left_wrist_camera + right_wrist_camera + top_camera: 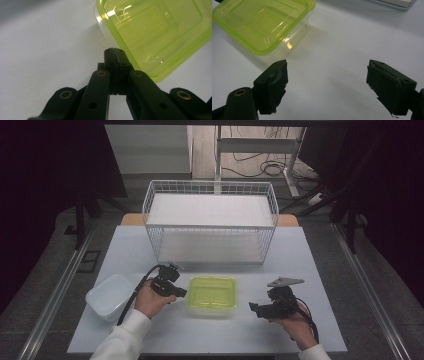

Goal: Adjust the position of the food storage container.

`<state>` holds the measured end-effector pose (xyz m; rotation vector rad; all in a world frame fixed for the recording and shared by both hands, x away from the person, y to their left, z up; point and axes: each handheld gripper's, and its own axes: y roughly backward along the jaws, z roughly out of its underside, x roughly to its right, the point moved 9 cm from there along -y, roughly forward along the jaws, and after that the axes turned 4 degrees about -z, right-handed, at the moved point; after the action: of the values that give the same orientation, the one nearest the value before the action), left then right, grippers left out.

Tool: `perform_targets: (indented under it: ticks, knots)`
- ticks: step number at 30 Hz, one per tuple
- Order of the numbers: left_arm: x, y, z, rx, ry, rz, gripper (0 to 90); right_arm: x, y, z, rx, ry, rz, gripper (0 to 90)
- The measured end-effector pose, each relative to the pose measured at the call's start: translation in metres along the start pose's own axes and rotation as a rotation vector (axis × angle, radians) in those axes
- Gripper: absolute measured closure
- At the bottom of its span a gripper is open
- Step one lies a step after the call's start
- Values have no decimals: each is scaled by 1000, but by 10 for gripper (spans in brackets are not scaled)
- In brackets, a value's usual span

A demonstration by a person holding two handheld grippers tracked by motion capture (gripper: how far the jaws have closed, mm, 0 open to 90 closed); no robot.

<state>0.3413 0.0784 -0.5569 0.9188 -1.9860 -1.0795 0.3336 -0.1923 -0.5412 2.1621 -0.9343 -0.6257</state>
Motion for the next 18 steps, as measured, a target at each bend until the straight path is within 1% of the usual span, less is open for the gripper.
perform_targets:
  ticks: [5, 12, 13, 16, 17, 18]
  knots:
    - [6, -2, 1, -2, -7, 16, 900, 0, 0, 0, -2, -1, 1, 172]
    - [10, -3, -1, -1, -11, 28, 900, 1, 0, 0, -4, 2, 6, 172]
    - [9, -3, -1, 5, -5, 34, 900, 1, 0, 0, -2, 1, 7, 172]
    - [7, -1, 0, 16, 3, 34, 900, 3, 0, 0, -1, 0, 16, 171]
    - [6, 1, 0, 31, 12, 36, 900, 5, 1, -1, 3, -6, 27, 171]
    - [5, 3, 0, 39, 12, 32, 900, 5, 1, -1, 3, -6, 27, 171]
